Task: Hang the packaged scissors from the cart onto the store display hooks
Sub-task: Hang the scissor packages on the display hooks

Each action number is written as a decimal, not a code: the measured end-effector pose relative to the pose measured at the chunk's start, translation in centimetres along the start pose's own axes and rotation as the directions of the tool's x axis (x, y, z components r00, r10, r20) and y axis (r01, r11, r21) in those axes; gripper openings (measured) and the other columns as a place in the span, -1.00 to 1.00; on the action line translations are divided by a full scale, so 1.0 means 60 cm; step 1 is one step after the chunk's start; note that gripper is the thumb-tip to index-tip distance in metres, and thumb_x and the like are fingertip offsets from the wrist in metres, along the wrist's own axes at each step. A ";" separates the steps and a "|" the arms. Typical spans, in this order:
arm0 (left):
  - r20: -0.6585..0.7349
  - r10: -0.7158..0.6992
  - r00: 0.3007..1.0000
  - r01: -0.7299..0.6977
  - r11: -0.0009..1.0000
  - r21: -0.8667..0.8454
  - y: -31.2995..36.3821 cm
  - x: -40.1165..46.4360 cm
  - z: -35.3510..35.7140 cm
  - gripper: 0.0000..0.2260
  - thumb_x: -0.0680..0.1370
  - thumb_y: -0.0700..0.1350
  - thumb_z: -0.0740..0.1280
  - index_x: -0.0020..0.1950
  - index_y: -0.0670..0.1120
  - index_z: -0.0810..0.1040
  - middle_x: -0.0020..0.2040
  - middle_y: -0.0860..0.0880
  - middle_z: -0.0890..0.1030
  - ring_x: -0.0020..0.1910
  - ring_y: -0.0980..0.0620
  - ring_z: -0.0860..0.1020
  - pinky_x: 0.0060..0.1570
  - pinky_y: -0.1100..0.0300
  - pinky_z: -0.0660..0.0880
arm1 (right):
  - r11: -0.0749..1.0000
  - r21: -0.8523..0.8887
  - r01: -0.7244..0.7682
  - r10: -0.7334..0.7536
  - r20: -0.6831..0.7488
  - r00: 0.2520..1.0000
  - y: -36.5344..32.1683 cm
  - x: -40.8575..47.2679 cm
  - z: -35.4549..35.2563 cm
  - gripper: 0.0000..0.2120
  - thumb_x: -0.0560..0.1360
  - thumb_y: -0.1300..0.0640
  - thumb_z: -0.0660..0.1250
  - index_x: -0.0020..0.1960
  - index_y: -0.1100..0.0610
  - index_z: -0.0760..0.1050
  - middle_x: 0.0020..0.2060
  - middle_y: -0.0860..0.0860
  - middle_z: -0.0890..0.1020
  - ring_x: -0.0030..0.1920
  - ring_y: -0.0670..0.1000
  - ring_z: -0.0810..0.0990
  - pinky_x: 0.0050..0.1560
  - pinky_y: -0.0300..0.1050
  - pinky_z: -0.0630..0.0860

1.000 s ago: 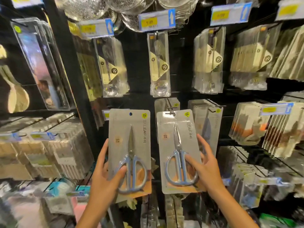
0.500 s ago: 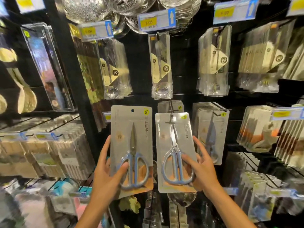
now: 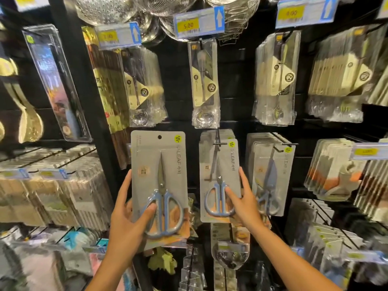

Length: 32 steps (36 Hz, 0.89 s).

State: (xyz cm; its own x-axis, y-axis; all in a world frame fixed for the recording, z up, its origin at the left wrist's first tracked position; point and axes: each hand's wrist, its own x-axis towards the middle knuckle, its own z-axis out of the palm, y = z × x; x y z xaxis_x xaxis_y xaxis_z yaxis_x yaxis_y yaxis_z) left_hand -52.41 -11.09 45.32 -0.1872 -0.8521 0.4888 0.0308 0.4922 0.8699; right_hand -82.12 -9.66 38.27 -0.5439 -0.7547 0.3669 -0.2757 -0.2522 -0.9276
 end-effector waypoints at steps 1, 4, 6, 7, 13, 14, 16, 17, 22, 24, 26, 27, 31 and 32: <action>-0.005 0.003 1.000 -0.003 1.000 -0.008 0.001 0.002 0.000 -0.23 0.52 -0.27 0.43 0.55 0.33 0.22 0.25 0.46 0.53 0.21 0.25 0.60 0.04 0.33 0.61 | 1.000 -0.025 0.000 0.000 0.004 1.000 0.001 0.009 0.003 -0.28 0.62 0.11 0.33 0.59 -0.28 0.01 0.47 -0.13 0.42 0.05 -0.27 0.64 -0.12 -0.28 0.62; -0.013 0.003 1.000 -0.003 0.999 -0.035 0.004 0.004 0.001 -0.23 0.52 -0.29 0.43 0.54 0.33 0.23 0.27 0.39 0.56 0.21 0.22 0.61 0.06 0.32 0.60 | 0.991 -0.135 -0.018 0.020 0.011 1.000 0.009 0.034 0.009 -0.27 0.64 0.02 0.30 0.59 -0.31 -0.09 0.35 -0.13 0.51 0.02 -0.12 0.66 -0.09 -0.18 0.66; -0.019 0.004 1.000 -0.005 0.999 -0.040 0.004 0.004 0.001 -0.23 0.52 -0.27 0.43 0.54 0.35 0.23 0.25 0.36 0.59 0.20 0.21 0.62 0.08 0.29 0.61 | 0.981 -0.190 -0.046 0.050 0.017 0.999 0.016 0.048 0.012 -0.27 0.64 -0.03 0.28 0.57 -0.36 -0.14 0.33 -0.08 0.55 -0.04 0.06 0.68 0.00 0.10 0.68; -0.021 0.003 1.000 -0.004 0.999 -0.039 0.005 0.005 0.001 -0.22 0.52 -0.27 0.43 0.53 0.36 0.23 0.23 0.36 0.60 0.19 0.21 0.63 0.08 0.28 0.61 | 0.977 -0.206 -0.053 0.058 0.018 0.998 0.020 0.055 0.015 -0.26 0.64 -0.04 0.28 0.55 -0.40 -0.16 0.38 -0.04 0.52 -0.09 0.04 0.67 0.01 0.15 0.67; -0.008 0.013 1.000 -0.013 0.999 -0.032 0.003 0.006 0.003 -0.22 0.52 -0.29 0.44 0.54 0.33 0.23 0.24 0.40 0.58 0.21 0.22 0.61 0.05 0.31 0.61 | 0.972 -0.222 -0.080 0.073 -0.037 0.997 0.027 0.078 0.028 -0.25 0.64 0.03 0.29 0.55 -0.38 -0.14 0.33 0.08 0.56 0.22 0.27 0.61 0.13 0.22 0.62; -0.001 0.020 1.000 -0.020 0.999 -0.028 0.002 0.007 0.003 -0.21 0.51 -0.29 0.44 0.55 0.32 0.22 0.25 0.40 0.57 0.23 0.22 0.60 0.09 0.27 0.61 | 0.972 -0.226 -0.070 0.063 -0.040 0.997 0.027 0.077 0.029 -0.23 0.64 0.02 0.29 0.52 -0.43 -0.18 0.38 0.04 0.51 0.29 0.24 0.57 0.18 0.23 0.60; 0.017 0.038 0.999 -0.038 0.999 -0.015 0.001 0.006 0.003 -0.20 0.51 -0.30 0.44 0.56 0.31 0.21 0.30 0.40 0.54 0.25 0.20 0.59 0.17 0.16 0.59 | 0.965 -0.255 -0.055 0.043 -0.054 0.998 0.031 0.074 0.032 -0.19 0.63 0.00 0.30 0.53 -0.41 -0.24 0.53 0.05 0.34 0.45 0.20 0.41 0.32 0.27 0.49; 0.024 0.043 0.999 -0.043 0.999 -0.012 0.001 0.006 0.003 -0.20 0.51 -0.30 0.44 0.56 0.30 0.20 0.31 0.40 0.53 0.26 0.20 0.59 0.19 0.14 0.59 | 0.962 -0.267 -0.060 0.042 -0.073 0.996 0.031 0.067 0.034 -0.19 0.63 -0.01 0.30 0.57 -0.33 -0.25 0.57 0.07 0.24 0.51 0.18 0.31 0.41 0.26 0.40; 0.044 0.050 0.998 -0.049 0.999 -0.022 -0.006 0.006 0.001 -0.20 0.50 -0.25 0.46 0.56 0.33 0.20 0.37 0.36 0.50 0.28 0.16 0.59 0.18 0.14 0.60 | 0.985 -0.169 0.024 -0.034 -0.057 0.998 0.013 0.011 0.052 -0.25 0.61 -0.07 0.30 0.61 -0.24 -0.11 0.59 -0.06 0.16 0.57 0.01 0.18 0.52 0.15 0.24; 0.048 0.047 0.998 -0.045 0.999 -0.030 -0.010 0.006 0.001 -0.21 0.49 -0.22 0.46 0.56 0.32 0.20 0.40 0.32 0.49 0.30 0.14 0.58 0.18 0.15 0.60 | 0.997 -0.066 0.039 -0.034 0.073 0.997 -0.012 -0.012 0.062 -0.34 0.61 -0.10 0.29 0.59 -0.24 0.04 0.49 -0.12 0.35 0.46 -0.12 0.37 0.49 0.12 0.35; 0.057 0.055 0.997 -0.053 0.998 -0.037 -0.011 0.006 0.005 -0.21 0.50 -0.24 0.45 0.57 0.29 0.19 0.40 0.34 0.48 0.30 0.15 0.58 0.17 0.19 0.59 | 0.998 0.041 0.046 -0.054 0.213 0.976 -0.037 -0.033 0.072 -0.37 0.58 -0.14 0.27 0.59 -0.20 0.12 0.35 -0.18 0.50 0.32 -0.16 0.53 0.39 0.13 0.47; 0.061 0.060 0.996 -0.057 0.998 -0.041 -0.012 0.005 0.009 -0.21 0.51 -0.26 0.45 0.58 0.26 0.19 0.39 0.36 0.48 0.29 0.16 0.58 0.15 0.23 0.59 | 0.995 0.081 0.058 -0.078 0.265 0.961 -0.050 -0.043 0.076 -0.37 0.58 -0.12 0.27 0.59 -0.21 0.11 0.30 -0.20 0.55 0.28 -0.12 0.58 0.35 0.12 0.50; 0.088 0.080 0.993 -0.075 0.996 -0.054 -0.015 -0.002 0.025 -0.23 0.52 -0.30 0.42 0.60 0.16 0.16 0.33 0.43 0.49 0.27 0.19 0.59 0.11 0.29 0.58 | 0.981 0.164 0.105 -0.157 0.346 0.925 -0.088 -0.069 0.081 -0.31 0.65 0.15 0.27 0.56 -0.36 0.01 0.03 0.09 0.69 0.07 0.14 0.68 0.14 0.14 0.61; 0.095 0.075 0.993 -0.070 0.996 -0.064 -0.018 -0.004 0.027 -0.23 0.52 -0.30 0.41 0.60 0.15 0.16 0.32 0.42 0.51 0.27 0.18 0.59 0.10 0.29 0.58 | 0.980 0.157 0.121 -0.169 0.343 0.924 -0.094 -0.072 0.081 -0.30 0.66 0.18 0.26 0.55 -0.39 0.02 -0.06 0.24 0.63 -0.03 0.30 0.63 0.05 0.25 0.60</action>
State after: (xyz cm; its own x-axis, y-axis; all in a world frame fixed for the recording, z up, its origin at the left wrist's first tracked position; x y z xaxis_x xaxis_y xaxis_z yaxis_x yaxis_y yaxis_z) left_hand -54.02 -11.14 44.17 -0.2765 -0.7918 0.5446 0.1061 0.5381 0.8362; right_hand -74.38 -7.91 41.56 -0.1844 -0.8623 0.4716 -0.2123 -0.4336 -0.8757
